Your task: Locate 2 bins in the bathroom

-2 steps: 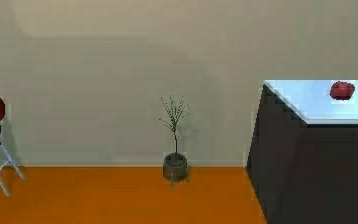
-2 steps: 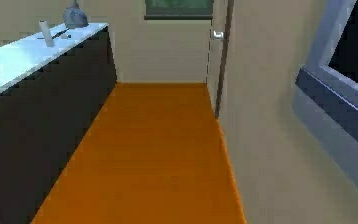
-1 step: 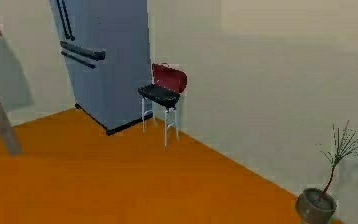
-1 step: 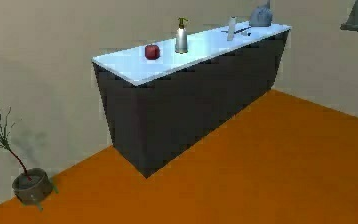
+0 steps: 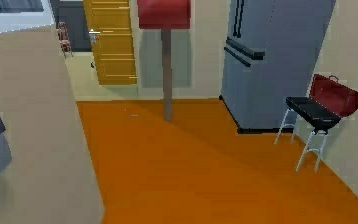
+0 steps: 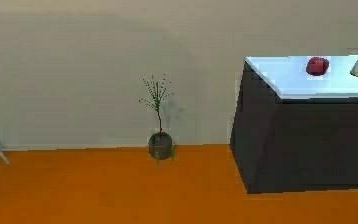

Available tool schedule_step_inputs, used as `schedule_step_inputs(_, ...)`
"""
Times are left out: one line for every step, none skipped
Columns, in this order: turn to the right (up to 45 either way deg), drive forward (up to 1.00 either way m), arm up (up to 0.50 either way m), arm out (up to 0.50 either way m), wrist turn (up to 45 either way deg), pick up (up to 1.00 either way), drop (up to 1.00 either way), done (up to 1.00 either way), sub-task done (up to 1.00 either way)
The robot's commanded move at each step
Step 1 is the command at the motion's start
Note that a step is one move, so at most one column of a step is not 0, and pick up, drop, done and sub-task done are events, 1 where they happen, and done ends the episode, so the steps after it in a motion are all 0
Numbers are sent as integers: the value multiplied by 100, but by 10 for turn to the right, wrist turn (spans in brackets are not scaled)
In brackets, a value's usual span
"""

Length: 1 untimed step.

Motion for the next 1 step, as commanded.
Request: schedule_step_inputs(0,65,0,0,0,0,0,0,0)
